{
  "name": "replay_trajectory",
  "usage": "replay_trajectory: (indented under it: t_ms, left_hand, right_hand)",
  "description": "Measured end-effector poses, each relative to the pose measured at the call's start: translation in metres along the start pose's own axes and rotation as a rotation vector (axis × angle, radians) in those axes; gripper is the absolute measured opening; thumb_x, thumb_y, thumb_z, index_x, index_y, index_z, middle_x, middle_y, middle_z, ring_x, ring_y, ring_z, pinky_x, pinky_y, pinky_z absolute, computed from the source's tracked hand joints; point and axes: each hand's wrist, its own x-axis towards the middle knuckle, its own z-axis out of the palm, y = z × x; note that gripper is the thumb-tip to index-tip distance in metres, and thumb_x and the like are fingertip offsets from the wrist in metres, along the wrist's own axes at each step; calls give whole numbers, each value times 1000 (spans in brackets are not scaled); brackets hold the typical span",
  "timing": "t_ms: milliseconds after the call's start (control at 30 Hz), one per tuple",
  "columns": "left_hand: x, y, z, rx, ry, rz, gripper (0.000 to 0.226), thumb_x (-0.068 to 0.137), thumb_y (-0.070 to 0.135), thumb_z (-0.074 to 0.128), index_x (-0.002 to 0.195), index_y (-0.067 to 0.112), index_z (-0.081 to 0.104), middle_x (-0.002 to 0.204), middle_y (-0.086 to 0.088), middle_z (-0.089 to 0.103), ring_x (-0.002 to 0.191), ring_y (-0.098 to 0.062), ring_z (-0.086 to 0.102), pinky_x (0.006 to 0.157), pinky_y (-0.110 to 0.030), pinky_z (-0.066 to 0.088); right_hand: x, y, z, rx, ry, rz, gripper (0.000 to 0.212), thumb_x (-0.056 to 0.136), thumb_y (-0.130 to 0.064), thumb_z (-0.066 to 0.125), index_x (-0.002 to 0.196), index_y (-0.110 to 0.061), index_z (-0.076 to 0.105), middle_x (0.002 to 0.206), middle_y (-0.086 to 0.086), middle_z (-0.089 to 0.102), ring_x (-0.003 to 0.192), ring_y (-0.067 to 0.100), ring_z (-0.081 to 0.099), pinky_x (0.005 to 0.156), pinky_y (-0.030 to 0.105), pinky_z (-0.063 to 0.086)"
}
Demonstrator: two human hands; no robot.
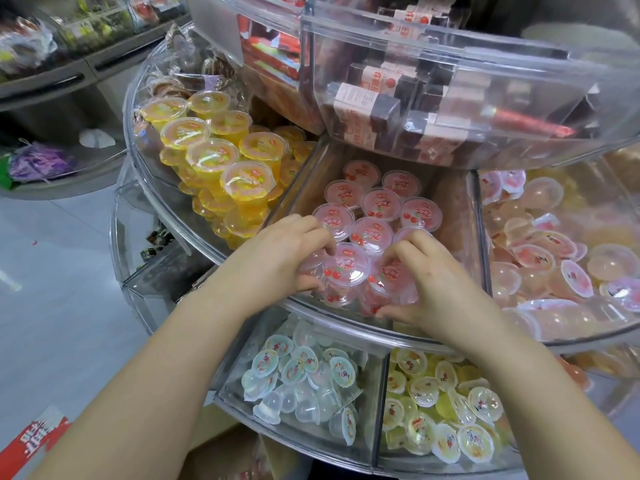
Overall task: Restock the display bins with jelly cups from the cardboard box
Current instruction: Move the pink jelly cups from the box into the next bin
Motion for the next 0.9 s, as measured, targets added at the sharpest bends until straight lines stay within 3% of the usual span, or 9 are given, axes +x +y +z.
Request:
replay_trajectory:
  t_ms: [133, 267, 333, 467, 600, 667, 767, 833, 900]
  left_hand:
    - [-28, 5, -4, -235, 332, -61, 23, 75, 16, 76, 95, 14, 65, 96, 8, 61, 93, -11, 56, 84, -23, 43]
    - [-96, 3, 3, -495, 617, -302, 17, 79, 20, 67, 91, 32, 64, 89, 14, 64, 87, -5, 61, 80, -16, 47]
    - [-145, -1, 13, -608, 735, -481, 20, 81, 24, 65, 89, 42, 62, 91, 16, 66, 86, -4, 63, 79, -11, 47]
    - [-257, -21, 65, -699, 810, -862, 37, 86, 7, 64, 84, 43, 64, 89, 16, 68, 80, -1, 62, 75, -7, 46]
    - [-371, -46, 167, -811, 709, -1219, 39, 86, 3, 62, 81, 42, 64, 85, 17, 69, 78, -1, 63, 73, -11, 47]
    - [-416, -57, 232, -863, 575, -1339, 34, 86, 1, 60, 84, 35, 64, 82, 19, 69, 76, 2, 63, 70, -10, 46]
    - [-462, -76, 336, -943, 346, -1446, 30, 85, -3, 58, 84, 28, 59, 74, 10, 66, 78, -1, 61, 74, -19, 44]
    - [-478, -96, 401, -948, 209, -1481, 29, 84, -4, 57, 85, 25, 58, 82, 2, 62, 86, -15, 61, 77, -18, 42]
    - [-485, -124, 463, -912, 117, -1491, 22, 83, -2, 59, 96, 15, 62, 88, -1, 59, 92, -18, 60, 76, -11, 37]
  right_hand:
    - [-9, -20, -9, 133, 163, 3, 40, 64, -40, 76, 91, -22, 55, 89, -15, 43, 82, -9, 42, 73, 6, 35]
    - [-12, -84, 3, 362, 259, -140, 16, 76, -31, 69, 82, -27, 55, 75, -15, 49, 70, -2, 46, 64, 9, 35]
    - [-14, -122, 28, 475, 160, -249, 9, 79, -25, 66, 83, -24, 58, 76, -13, 53, 69, 1, 48, 64, 9, 36]
    - [-24, -182, 124, 505, -182, -374, 9, 82, -26, 60, 90, -22, 60, 79, -12, 53, 69, 2, 46, 64, 10, 35]
    - [-46, -192, 279, 308, -604, -330, 17, 85, -28, 57, 100, -23, 58, 94, -7, 59, 87, 10, 53, 76, 22, 40]
    - [-58, -177, 369, 181, -797, -277, 18, 86, -30, 56, 103, -25, 55, 101, -4, 60, 95, 15, 56, 77, 28, 42]
    - [-76, -141, 505, -26, -1050, -247, 29, 89, -27, 55, 117, -19, 51, 120, 6, 54, 106, 24, 56, 76, 27, 41]
    - [-81, -114, 583, -119, -1157, -231, 38, 90, -23, 54, 126, -17, 48, 132, 9, 45, 113, 25, 54, 91, 31, 45]
    - [-76, -91, 651, -161, -1167, -216, 36, 90, -24, 53, 124, -16, 51, 133, 9, 46, 116, 25, 53, 97, 33, 44]
